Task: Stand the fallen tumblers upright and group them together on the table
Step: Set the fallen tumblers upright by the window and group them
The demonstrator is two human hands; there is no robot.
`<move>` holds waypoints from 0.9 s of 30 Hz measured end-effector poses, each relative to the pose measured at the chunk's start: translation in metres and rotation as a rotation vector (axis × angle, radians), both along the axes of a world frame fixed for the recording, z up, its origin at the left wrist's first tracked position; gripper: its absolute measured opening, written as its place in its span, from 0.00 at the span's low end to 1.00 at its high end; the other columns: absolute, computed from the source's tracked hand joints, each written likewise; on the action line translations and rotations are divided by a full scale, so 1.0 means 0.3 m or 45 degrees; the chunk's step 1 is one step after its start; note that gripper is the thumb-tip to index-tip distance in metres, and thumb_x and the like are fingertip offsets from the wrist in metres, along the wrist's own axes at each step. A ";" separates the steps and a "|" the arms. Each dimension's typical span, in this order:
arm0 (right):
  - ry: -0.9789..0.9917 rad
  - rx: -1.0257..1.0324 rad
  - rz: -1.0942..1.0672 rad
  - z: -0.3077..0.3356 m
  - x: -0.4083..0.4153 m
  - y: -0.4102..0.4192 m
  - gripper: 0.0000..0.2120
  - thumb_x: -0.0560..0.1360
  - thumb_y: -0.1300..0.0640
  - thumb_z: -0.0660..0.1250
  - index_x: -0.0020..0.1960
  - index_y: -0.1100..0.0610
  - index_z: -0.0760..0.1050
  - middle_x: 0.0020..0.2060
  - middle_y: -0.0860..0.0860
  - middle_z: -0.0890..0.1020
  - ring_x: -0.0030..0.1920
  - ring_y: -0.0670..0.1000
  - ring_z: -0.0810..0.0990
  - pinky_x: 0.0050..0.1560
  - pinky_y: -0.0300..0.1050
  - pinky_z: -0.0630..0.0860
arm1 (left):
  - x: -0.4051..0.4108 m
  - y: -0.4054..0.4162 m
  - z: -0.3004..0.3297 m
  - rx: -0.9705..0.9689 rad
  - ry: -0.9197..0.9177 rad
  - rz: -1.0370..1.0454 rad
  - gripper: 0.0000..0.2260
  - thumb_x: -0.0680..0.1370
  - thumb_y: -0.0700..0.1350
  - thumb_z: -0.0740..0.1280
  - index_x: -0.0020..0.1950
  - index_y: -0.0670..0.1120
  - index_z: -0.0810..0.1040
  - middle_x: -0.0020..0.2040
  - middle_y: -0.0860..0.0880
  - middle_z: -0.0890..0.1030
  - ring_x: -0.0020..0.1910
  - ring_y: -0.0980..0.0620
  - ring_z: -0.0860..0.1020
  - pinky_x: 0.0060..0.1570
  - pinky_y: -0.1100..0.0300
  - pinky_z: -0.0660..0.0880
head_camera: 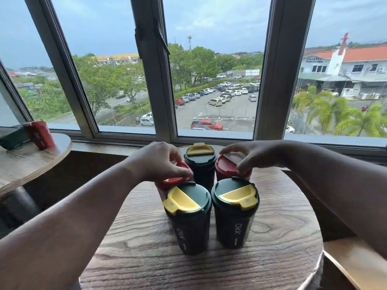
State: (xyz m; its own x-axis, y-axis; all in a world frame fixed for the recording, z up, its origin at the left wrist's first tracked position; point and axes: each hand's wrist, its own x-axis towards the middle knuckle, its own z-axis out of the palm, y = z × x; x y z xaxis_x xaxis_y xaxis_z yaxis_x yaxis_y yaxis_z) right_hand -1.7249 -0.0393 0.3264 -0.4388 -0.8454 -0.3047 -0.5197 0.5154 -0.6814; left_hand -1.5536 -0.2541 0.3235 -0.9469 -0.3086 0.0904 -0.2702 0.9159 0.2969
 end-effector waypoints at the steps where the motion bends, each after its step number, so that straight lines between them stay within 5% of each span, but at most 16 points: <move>1: 0.007 0.003 0.003 -0.003 -0.003 0.000 0.41 0.57 0.56 0.70 0.70 0.43 0.67 0.70 0.51 0.66 0.65 0.53 0.73 0.65 0.49 0.74 | -0.010 -0.006 0.003 0.019 -0.004 0.000 0.20 0.67 0.65 0.75 0.51 0.53 0.82 0.46 0.57 0.82 0.48 0.57 0.79 0.44 0.61 0.74; 6: -0.052 -0.057 -0.046 -0.021 -0.014 0.000 0.42 0.59 0.56 0.72 0.73 0.47 0.66 0.69 0.48 0.67 0.67 0.51 0.71 0.65 0.44 0.72 | -0.102 -0.018 0.015 0.122 0.088 -0.048 0.30 0.68 0.61 0.77 0.65 0.53 0.74 0.62 0.49 0.78 0.56 0.51 0.78 0.54 0.57 0.74; 11: 0.057 -0.128 -0.175 -0.050 -0.023 -0.016 0.32 0.65 0.46 0.75 0.67 0.49 0.71 0.67 0.52 0.73 0.64 0.51 0.73 0.66 0.46 0.71 | -0.198 0.025 -0.012 0.026 -0.153 -0.188 0.42 0.67 0.60 0.79 0.76 0.54 0.64 0.73 0.49 0.71 0.69 0.48 0.71 0.65 0.59 0.69; 16: 0.204 -0.110 -0.217 -0.051 -0.002 -0.020 0.25 0.74 0.54 0.72 0.70 0.52 0.71 0.59 0.51 0.75 0.57 0.50 0.76 0.50 0.39 0.73 | -0.218 0.008 -0.049 -0.045 -0.092 -0.162 0.44 0.64 0.60 0.80 0.75 0.54 0.64 0.70 0.48 0.74 0.66 0.48 0.73 0.65 0.56 0.71; 22: 0.197 -0.117 -0.207 -0.056 -0.003 -0.021 0.25 0.76 0.58 0.68 0.72 0.54 0.68 0.65 0.54 0.74 0.61 0.51 0.75 0.60 0.43 0.73 | -0.207 0.013 -0.050 -0.031 -0.068 -0.149 0.45 0.61 0.64 0.79 0.72 0.52 0.65 0.67 0.47 0.76 0.63 0.49 0.75 0.62 0.56 0.72; 27: 0.248 -0.106 -0.187 -0.049 -0.004 -0.018 0.25 0.76 0.55 0.69 0.72 0.53 0.68 0.64 0.51 0.74 0.62 0.51 0.74 0.63 0.45 0.71 | -0.168 0.017 -0.013 -0.008 -0.104 -0.152 0.48 0.64 0.69 0.75 0.77 0.53 0.60 0.74 0.48 0.71 0.70 0.47 0.71 0.69 0.54 0.68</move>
